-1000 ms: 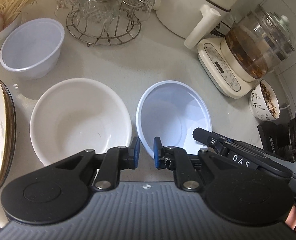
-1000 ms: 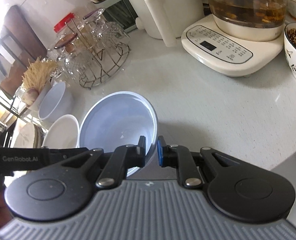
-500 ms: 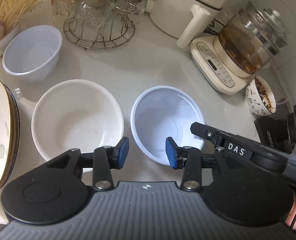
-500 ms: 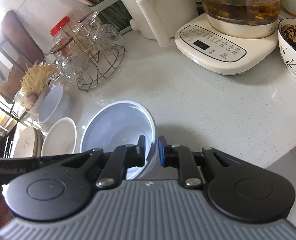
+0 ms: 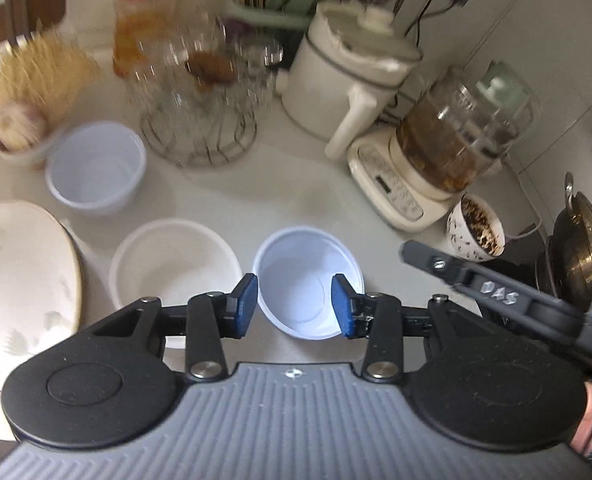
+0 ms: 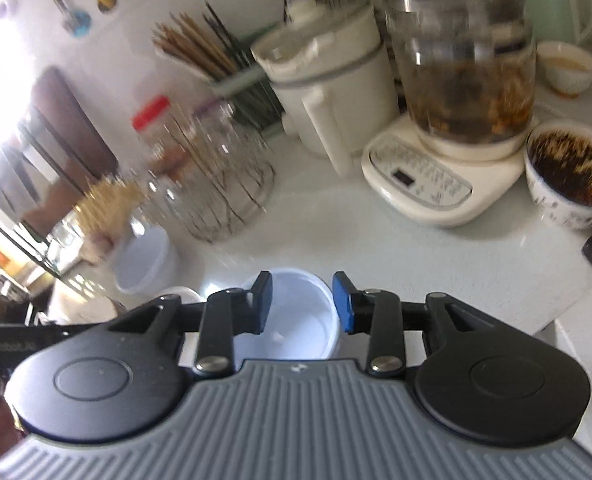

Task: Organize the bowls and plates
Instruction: 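Carry the plastic bowl beside the white ceramic bowl and open the left gripper, then move the left gripper to the plastic bowl beside the noodle bowl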

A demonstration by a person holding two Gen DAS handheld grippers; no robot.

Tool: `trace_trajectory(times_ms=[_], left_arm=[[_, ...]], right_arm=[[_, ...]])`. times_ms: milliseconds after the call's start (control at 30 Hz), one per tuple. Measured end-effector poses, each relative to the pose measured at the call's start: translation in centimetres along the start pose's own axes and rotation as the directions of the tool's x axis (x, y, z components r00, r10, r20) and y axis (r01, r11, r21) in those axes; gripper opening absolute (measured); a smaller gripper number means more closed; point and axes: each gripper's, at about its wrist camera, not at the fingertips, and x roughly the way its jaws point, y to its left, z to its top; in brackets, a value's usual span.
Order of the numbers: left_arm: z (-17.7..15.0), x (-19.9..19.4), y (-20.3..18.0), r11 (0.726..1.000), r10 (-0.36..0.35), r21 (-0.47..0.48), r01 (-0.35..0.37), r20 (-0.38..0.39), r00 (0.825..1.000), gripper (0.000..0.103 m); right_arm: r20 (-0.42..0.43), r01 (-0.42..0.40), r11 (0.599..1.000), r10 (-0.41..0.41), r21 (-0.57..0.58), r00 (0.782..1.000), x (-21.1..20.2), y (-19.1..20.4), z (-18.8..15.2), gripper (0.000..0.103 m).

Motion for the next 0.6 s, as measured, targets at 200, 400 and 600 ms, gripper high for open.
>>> trace_trajectory(times_ms=[200,400,600], left_arm=[[-0.6,-5.1,0.0,1.0,0.0,0.006,0.0,0.086,0.996,0.046],[-2.0,-8.8,-0.2,1.0,0.005,0.023,-0.008,0.161,0.987,0.046],[-3.1,-10.6,0.2,0.999,0.021,0.042,-0.03,0.191,0.981,0.046]], right_arm=[[0.078,-0.053,0.998,0.056,-0.038,0.995,-4.3,2.5,0.8,0.037],[0.123,-0.092,0.989,0.107,-0.119,0.987,-6.9,5.1,0.0,0.037],[0.136,-0.103,0.98,0.127,-0.168,0.983,-8.1,7.3,-1.7,0.037]])
